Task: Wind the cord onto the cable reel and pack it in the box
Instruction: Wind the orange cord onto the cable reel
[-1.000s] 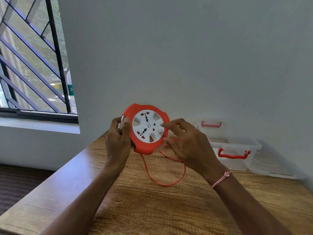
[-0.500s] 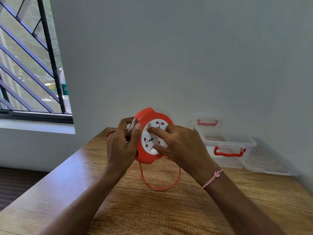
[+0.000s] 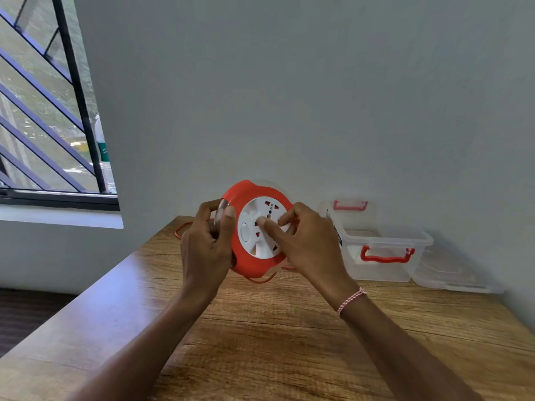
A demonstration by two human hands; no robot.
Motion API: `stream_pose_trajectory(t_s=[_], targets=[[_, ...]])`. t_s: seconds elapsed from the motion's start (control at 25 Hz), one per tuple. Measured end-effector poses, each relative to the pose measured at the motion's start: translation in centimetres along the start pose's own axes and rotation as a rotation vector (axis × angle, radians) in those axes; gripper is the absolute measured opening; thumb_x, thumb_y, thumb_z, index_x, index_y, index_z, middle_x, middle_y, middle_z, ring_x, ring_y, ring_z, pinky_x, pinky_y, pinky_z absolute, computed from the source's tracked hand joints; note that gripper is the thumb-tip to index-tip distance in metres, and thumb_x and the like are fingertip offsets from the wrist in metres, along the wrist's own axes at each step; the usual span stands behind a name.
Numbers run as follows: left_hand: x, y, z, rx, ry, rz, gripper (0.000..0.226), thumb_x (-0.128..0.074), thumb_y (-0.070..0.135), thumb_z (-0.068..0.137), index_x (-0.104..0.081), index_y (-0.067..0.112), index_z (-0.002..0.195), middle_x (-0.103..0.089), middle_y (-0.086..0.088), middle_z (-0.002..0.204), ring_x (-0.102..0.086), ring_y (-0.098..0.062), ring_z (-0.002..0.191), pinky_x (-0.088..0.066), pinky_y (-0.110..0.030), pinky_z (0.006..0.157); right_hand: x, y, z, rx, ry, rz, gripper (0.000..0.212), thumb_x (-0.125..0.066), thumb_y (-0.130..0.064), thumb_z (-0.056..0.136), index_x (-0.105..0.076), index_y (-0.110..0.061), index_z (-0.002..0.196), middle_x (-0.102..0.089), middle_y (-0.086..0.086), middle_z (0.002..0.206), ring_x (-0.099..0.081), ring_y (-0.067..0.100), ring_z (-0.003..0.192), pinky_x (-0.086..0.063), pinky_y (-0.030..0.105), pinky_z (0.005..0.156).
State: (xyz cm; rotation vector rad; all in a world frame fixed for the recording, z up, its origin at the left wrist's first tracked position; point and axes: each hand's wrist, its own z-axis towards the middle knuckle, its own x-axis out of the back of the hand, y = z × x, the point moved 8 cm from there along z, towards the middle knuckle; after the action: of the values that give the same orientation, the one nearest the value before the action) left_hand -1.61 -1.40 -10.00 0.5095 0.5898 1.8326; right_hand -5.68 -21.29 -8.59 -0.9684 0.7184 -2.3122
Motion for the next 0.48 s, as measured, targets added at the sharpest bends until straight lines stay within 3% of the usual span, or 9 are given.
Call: stream_pose_trajectory(t_s=[0.04, 0.12, 0.2, 0.36, 0.48], targets=[[0.1, -0.4, 0.2, 0.022, -0.001, -0.015, 0.035, -0.045, 0.065, 0.100, -0.055, 0.035, 0.116, -0.069, 0.038, 0.085, -0.073, 0.005, 0.071, -0.058, -0.017, 0.051, 0.8, -1.2, 0.1, 0.201, 0.045, -0.193, 0.047, -0.065, -0.068, 0.086, -0.063, -0.026, 0.108, -0.075, -0.006, 0.100, -0.072, 0.010, 0.072, -0.060, 0.021, 0.061], [0.2, -0.9, 0.5, 0.043, -0.007, -0.030, 0.030, -0.046, 0.060, 0.103, -0.055, 0.033, 0.115, -0.070, 0.037, 0.084, -0.073, 0.003, 0.071, -0.059, -0.019, 0.051, 0.2, -2.7, -0.3, 0.537, -0.025, -0.416, 0.048, -0.070, -0.054, 0.091, -0.061, -0.024, 0.128, -0.073, 0.002, 0.118, -0.076, 0.022, 0.085, -0.064, 0.033, 0.069], [0.2, -1.1, 0.6, 0.049, -0.031, -0.039, 0.030, -0.045, 0.057, 0.102, -0.055, 0.032, 0.116, -0.070, 0.037, 0.085, -0.073, 0.003, 0.071, -0.058, -0.017, 0.052, -0.8, -3.1, -1.0, 0.719, -0.131, -0.560, 0.054, -0.072, -0.043, 0.093, -0.056, -0.025, 0.142, -0.072, 0.009, 0.126, -0.077, 0.031, 0.090, -0.065, 0.042, 0.068], [0.0, -1.3, 0.7, 0.066, -0.058, -0.055, 0.030, -0.045, 0.056, 0.099, -0.054, 0.034, 0.117, -0.070, 0.039, 0.085, -0.074, 0.004, 0.073, -0.057, -0.015, 0.053, -0.8, -3.7, -1.3, 0.779, -0.183, -0.624, 0.060, -0.064, -0.049, 0.097, -0.048, -0.033, 0.152, -0.073, 0.006, 0.129, -0.077, 0.029, 0.097, -0.063, 0.040, 0.074], [-0.1, -1.4, 0.7, 0.065, -0.075, -0.073, 0.026, -0.046, 0.055, 0.099, -0.055, 0.038, 0.115, -0.073, 0.030, 0.082, -0.075, 0.001, 0.073, -0.060, -0.018, 0.054, -0.8, -3.6, -1.2, 0.757, -0.181, -0.632, 0.065, -0.060, -0.054, 0.098, -0.040, -0.034, 0.156, -0.070, 0.003, 0.136, -0.076, 0.027, 0.100, -0.063, 0.038, 0.080]])
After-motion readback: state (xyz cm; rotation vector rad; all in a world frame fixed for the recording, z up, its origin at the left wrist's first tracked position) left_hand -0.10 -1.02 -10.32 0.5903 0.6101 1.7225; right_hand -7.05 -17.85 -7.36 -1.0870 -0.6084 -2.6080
